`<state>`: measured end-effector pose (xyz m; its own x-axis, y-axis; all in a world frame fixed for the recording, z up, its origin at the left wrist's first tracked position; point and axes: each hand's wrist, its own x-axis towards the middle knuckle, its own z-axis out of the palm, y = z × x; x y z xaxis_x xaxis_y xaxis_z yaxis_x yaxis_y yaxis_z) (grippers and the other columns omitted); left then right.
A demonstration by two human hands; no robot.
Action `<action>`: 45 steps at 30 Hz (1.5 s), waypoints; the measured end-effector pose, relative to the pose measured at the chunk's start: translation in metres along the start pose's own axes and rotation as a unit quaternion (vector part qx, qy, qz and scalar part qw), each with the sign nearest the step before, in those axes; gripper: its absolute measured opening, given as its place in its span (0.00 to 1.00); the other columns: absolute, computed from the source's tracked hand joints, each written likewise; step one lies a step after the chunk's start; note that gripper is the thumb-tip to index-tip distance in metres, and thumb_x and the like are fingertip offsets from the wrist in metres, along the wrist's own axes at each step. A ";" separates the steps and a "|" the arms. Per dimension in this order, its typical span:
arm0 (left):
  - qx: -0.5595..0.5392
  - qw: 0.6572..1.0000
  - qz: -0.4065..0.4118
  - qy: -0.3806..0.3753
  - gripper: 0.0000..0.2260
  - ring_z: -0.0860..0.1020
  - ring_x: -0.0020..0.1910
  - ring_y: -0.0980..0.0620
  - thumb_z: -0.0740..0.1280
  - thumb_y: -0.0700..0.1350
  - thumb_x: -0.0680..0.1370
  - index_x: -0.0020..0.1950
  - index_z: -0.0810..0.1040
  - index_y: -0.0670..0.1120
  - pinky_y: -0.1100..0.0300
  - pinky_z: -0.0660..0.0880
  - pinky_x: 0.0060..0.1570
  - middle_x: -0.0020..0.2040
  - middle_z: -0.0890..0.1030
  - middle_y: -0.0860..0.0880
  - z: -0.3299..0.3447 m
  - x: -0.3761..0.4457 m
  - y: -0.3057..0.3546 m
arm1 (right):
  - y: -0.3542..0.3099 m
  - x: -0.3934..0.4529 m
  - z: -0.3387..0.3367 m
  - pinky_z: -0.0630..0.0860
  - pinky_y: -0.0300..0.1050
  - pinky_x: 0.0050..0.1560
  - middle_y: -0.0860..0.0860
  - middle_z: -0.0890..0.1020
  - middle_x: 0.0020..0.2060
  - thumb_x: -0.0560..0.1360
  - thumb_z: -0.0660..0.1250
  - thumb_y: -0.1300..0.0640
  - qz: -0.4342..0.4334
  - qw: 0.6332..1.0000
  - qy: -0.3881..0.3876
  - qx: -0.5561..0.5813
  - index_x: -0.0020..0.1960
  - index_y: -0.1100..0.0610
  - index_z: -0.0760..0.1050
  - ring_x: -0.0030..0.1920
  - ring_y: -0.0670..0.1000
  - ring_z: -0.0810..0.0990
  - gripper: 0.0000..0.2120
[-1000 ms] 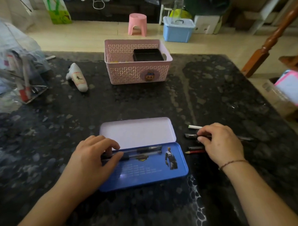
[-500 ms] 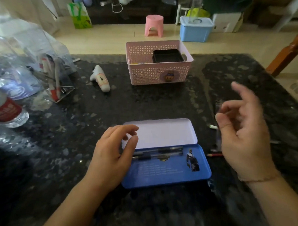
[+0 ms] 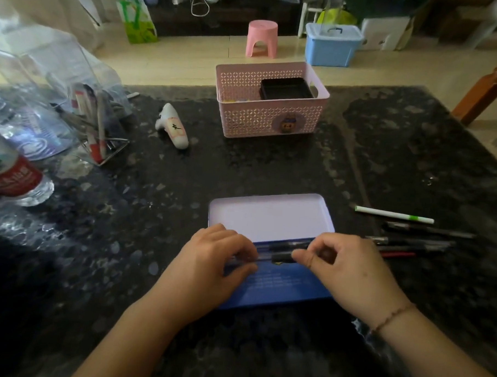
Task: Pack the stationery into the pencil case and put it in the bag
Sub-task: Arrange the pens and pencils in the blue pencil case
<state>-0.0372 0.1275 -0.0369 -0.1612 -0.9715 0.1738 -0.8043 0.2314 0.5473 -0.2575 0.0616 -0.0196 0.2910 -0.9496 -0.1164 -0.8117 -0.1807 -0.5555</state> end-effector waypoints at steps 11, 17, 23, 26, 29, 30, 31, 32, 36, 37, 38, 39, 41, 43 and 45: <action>0.044 0.999 -0.001 0.011 0.01 0.75 0.42 0.57 0.71 0.49 0.72 0.42 0.82 0.54 0.53 0.78 0.44 0.42 0.77 0.59 0.009 0.001 -0.004 | -0.007 -0.005 0.011 0.68 0.42 0.31 0.45 0.77 0.33 0.68 0.61 0.30 0.002 0.990 0.048 -0.133 0.42 0.48 0.68 0.35 0.48 0.76 0.21; 0.044 0.999 0.010 0.014 0.07 0.74 0.40 0.58 0.64 0.55 0.71 0.40 0.80 0.56 0.53 0.77 0.42 0.40 0.76 0.60 0.011 0.003 -0.005 | -0.004 -0.005 0.011 0.69 0.44 0.34 0.46 0.77 0.36 0.69 0.59 0.31 -0.027 0.986 0.056 -0.153 0.43 0.49 0.68 0.39 0.51 0.78 0.21; 0.063 0.998 0.013 0.016 0.09 0.74 0.40 0.55 0.64 0.57 0.71 0.41 0.81 0.55 0.50 0.76 0.41 0.41 0.77 0.59 0.013 0.003 -0.006 | 0.002 -0.002 0.015 0.66 0.45 0.34 0.48 0.80 0.41 0.72 0.58 0.34 -0.079 0.983 0.068 -0.153 0.46 0.49 0.69 0.41 0.53 0.79 0.18; 0.060 0.998 0.008 0.015 0.10 0.74 0.42 0.55 0.64 0.57 0.72 0.41 0.81 0.55 0.50 0.76 0.42 0.42 0.77 0.58 0.014 0.003 -0.007 | 0.003 -0.002 0.016 0.64 0.44 0.32 0.47 0.80 0.40 0.73 0.58 0.35 -0.096 0.980 0.073 -0.161 0.45 0.49 0.70 0.40 0.53 0.79 0.18; 0.059 0.998 0.007 0.006 0.10 0.75 0.42 0.56 0.62 0.58 0.73 0.43 0.81 0.56 0.51 0.76 0.43 0.43 0.76 0.59 0.014 0.001 -0.007 | 0.008 0.001 0.020 0.58 0.41 0.25 0.47 0.79 0.32 0.71 0.64 0.37 -0.124 0.970 0.109 -0.177 0.36 0.49 0.69 0.31 0.52 0.78 0.17; 0.060 0.998 0.007 0.005 0.10 0.75 0.42 0.56 0.62 0.58 0.73 0.43 0.80 0.56 0.52 0.76 0.43 0.43 0.76 0.59 0.014 0.001 -0.007 | 0.009 0.002 0.021 0.57 0.40 0.24 0.46 0.78 0.30 0.70 0.65 0.37 -0.124 0.969 0.116 -0.180 0.35 0.49 0.68 0.29 0.51 0.77 0.17; 0.059 0.998 0.007 0.006 0.10 0.75 0.42 0.56 0.62 0.58 0.73 0.43 0.80 0.56 0.52 0.76 0.43 0.43 0.76 0.59 0.014 0.001 -0.007 | 0.010 0.002 0.023 0.56 0.39 0.24 0.46 0.77 0.29 0.70 0.65 0.37 -0.123 0.968 0.120 -0.184 0.35 0.49 0.67 0.28 0.51 0.76 0.17; 0.058 0.998 0.006 0.008 0.09 0.75 0.42 0.56 0.62 0.57 0.73 0.44 0.80 0.55 0.52 0.76 0.43 0.43 0.76 0.59 0.014 0.001 -0.007 | 0.010 0.002 0.024 0.57 0.38 0.24 0.46 0.77 0.29 0.70 0.65 0.37 -0.125 0.967 0.125 -0.185 0.35 0.49 0.67 0.27 0.50 0.76 0.17; 0.065 0.998 0.004 0.014 0.10 0.76 0.43 0.56 0.62 0.57 0.73 0.48 0.79 0.56 0.53 0.76 0.43 0.44 0.77 0.59 0.014 0.001 -0.005 | 0.015 0.011 0.004 0.70 0.41 0.27 0.45 0.75 0.29 0.72 0.61 0.36 -0.102 0.969 0.140 -0.175 0.38 0.48 0.71 0.29 0.47 0.74 0.16; 0.065 0.998 0.004 0.016 0.11 0.77 0.43 0.56 0.62 0.58 0.73 0.48 0.79 0.56 0.53 0.76 0.43 0.44 0.77 0.59 0.014 0.002 -0.005 | 0.024 0.017 -0.010 0.73 0.43 0.30 0.45 0.76 0.30 0.72 0.62 0.37 -0.074 0.970 0.159 -0.165 0.39 0.48 0.72 0.31 0.48 0.75 0.15; 0.067 0.998 0.003 0.016 0.11 0.77 0.42 0.56 0.62 0.58 0.73 0.48 0.80 0.56 0.53 0.77 0.43 0.44 0.77 0.59 0.014 0.002 -0.005 | 0.039 0.025 -0.026 0.74 0.44 0.33 0.46 0.78 0.33 0.72 0.65 0.41 -0.040 0.969 0.193 -0.148 0.41 0.49 0.75 0.34 0.50 0.77 0.11; 0.069 0.997 0.002 0.016 0.11 0.77 0.42 0.56 0.61 0.58 0.73 0.48 0.80 0.56 0.53 0.77 0.43 0.44 0.77 0.59 0.014 0.002 -0.005 | 0.057 0.033 -0.043 0.75 0.45 0.36 0.47 0.80 0.36 0.72 0.67 0.46 -0.004 0.965 0.226 -0.134 0.43 0.49 0.77 0.38 0.53 0.79 0.07; 0.068 0.998 0.001 0.015 0.12 0.77 0.42 0.57 0.61 0.59 0.73 0.47 0.81 0.56 0.53 0.78 0.43 0.44 0.77 0.59 0.014 0.002 -0.004 | 0.095 0.041 -0.069 0.76 0.49 0.45 0.51 0.81 0.45 0.71 0.69 0.55 0.083 0.957 0.236 -0.145 0.48 0.49 0.79 0.48 0.57 0.79 0.06; 0.056 0.998 -0.004 0.014 0.11 0.77 0.42 0.58 0.63 0.58 0.73 0.47 0.81 0.55 0.54 0.78 0.43 0.44 0.77 0.60 0.013 0.003 -0.004 | 0.123 0.043 -0.075 0.75 0.50 0.51 0.53 0.79 0.51 0.72 0.70 0.58 0.165 0.954 0.189 -0.165 0.53 0.50 0.80 0.54 0.58 0.77 0.11; 0.046 0.999 -0.014 0.018 0.08 0.77 0.41 0.58 0.68 0.55 0.72 0.46 0.82 0.54 0.55 0.79 0.42 0.43 0.77 0.59 0.012 0.002 -0.003 | 0.134 0.045 -0.071 0.74 0.48 0.50 0.53 0.80 0.52 0.72 0.70 0.58 0.208 0.954 0.159 -0.147 0.55 0.51 0.80 0.54 0.56 0.76 0.11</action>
<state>-0.0421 0.1243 -0.0477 -0.1192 -0.9746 0.1898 -0.8572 0.1975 0.4756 -0.3893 -0.0238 -0.0411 -0.2178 -0.9760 0.0044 -0.9442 0.2096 -0.2543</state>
